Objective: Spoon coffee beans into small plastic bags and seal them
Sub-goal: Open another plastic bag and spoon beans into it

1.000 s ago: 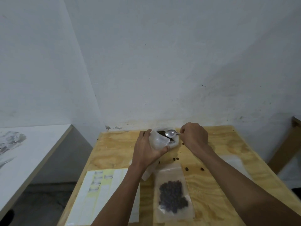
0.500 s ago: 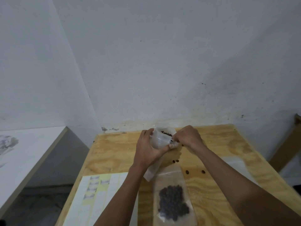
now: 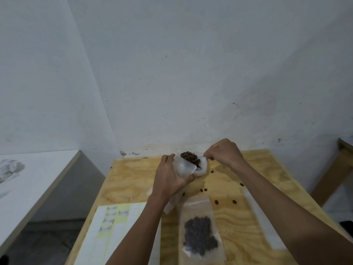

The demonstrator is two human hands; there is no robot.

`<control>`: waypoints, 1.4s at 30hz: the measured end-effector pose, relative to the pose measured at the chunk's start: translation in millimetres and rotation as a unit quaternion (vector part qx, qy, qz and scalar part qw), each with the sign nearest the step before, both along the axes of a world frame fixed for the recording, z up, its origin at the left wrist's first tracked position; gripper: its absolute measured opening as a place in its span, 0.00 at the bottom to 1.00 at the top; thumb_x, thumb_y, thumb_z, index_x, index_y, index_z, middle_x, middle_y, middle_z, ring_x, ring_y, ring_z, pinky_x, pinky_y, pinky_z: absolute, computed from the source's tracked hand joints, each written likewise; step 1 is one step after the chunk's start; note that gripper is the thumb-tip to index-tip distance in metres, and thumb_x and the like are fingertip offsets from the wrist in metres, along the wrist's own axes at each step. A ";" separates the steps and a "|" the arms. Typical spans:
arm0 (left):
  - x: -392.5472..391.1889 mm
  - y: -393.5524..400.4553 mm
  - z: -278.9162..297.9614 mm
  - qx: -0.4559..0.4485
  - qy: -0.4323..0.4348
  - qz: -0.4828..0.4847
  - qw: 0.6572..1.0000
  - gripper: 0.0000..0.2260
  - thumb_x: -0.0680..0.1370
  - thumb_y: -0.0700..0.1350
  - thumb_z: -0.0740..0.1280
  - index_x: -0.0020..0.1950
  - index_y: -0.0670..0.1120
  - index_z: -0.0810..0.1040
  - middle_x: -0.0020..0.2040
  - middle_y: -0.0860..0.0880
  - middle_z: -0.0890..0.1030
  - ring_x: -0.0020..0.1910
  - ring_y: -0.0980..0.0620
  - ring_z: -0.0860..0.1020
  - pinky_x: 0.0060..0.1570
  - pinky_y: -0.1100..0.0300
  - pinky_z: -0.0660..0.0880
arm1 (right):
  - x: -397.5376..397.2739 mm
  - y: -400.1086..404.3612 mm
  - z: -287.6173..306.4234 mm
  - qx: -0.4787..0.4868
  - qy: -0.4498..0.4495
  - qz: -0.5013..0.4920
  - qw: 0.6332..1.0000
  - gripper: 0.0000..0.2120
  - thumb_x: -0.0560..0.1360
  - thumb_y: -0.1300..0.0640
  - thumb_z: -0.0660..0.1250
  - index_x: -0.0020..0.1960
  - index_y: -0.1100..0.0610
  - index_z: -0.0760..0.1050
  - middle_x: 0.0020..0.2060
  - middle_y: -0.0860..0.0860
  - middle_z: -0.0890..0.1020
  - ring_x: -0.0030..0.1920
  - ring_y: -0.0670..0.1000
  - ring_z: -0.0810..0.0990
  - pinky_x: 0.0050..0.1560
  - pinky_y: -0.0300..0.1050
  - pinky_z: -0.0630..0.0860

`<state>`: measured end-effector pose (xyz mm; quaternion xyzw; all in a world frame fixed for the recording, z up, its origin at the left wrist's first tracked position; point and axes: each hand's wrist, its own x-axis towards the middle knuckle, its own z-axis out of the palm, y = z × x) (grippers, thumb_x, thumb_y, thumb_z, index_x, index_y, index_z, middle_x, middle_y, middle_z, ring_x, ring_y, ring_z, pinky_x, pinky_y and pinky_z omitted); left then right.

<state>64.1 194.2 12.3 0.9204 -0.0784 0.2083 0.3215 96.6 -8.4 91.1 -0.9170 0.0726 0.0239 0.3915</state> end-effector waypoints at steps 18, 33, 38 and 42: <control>2.3 2.1 4.2 -0.020 -0.046 0.021 0.999 0.46 0.65 0.70 0.69 0.73 0.39 0.71 0.64 0.46 0.74 0.59 0.48 0.76 0.52 0.59 0.73 | -24.4 5.3 -27.5 -0.181 -0.146 -0.042 0.972 0.10 0.77 0.60 0.69 0.51 0.51 0.87 0.47 0.49 0.88 0.41 0.52 0.84 0.33 0.40 0.73; 22.1 -12.8 -7.8 -0.102 0.014 0.000 0.995 0.45 0.64 0.73 0.70 0.72 0.45 0.72 0.62 0.51 0.76 0.59 0.53 0.76 0.55 0.59 0.76 | 9.7 29.6 -62.1 -0.069 -0.007 -0.053 0.996 0.13 0.75 0.58 0.69 0.32 0.55 0.78 0.25 0.50 0.74 0.24 0.51 0.67 0.27 0.39 0.60; 21.4 -3.6 -11.2 -0.083 0.028 -0.006 0.996 0.45 0.64 0.71 0.72 0.72 0.44 0.72 0.63 0.51 0.75 0.59 0.53 0.75 0.53 0.62 0.71 | 17.6 22.5 -60.1 0.018 0.023 -0.093 0.995 0.14 0.67 0.58 0.73 0.27 0.54 0.72 0.22 0.50 0.69 0.24 0.52 0.68 0.29 0.41 0.62; 15.6 -1.4 -9.8 -0.070 0.028 -0.011 0.997 0.46 0.63 0.73 0.69 0.72 0.43 0.72 0.61 0.51 0.75 0.56 0.56 0.73 0.51 0.64 0.68 | 18.4 19.3 -56.2 0.031 0.020 -0.088 0.995 0.16 0.66 0.59 0.73 0.25 0.54 0.69 0.22 0.51 0.70 0.26 0.52 0.73 0.31 0.44 0.65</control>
